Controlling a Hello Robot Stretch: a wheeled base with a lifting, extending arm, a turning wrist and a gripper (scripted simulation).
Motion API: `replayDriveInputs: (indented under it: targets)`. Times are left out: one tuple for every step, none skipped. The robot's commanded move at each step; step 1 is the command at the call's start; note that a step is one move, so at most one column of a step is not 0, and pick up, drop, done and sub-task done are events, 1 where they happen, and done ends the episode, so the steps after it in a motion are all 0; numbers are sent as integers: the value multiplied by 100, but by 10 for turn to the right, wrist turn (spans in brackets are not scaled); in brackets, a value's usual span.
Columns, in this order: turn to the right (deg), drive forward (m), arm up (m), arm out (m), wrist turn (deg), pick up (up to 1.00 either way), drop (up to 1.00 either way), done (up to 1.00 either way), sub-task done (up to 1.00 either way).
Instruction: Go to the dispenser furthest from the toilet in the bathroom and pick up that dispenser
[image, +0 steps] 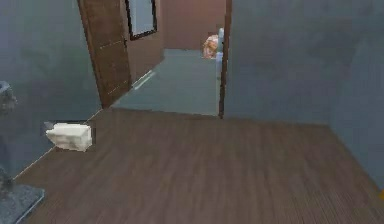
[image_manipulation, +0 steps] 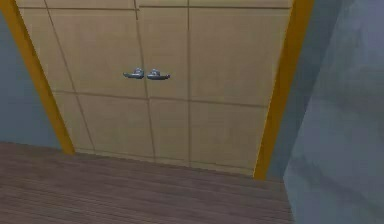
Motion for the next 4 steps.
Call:
replayDriveInputs:
  targets:
    - [0,15,0,0,0,0,0,0,0]
    - [-450,0,0,0,0,0,0,0,0]
    - [-360,0,0,0,0,0,0,0,0]
    - [0,25,0,0,0,0,0,0,0]
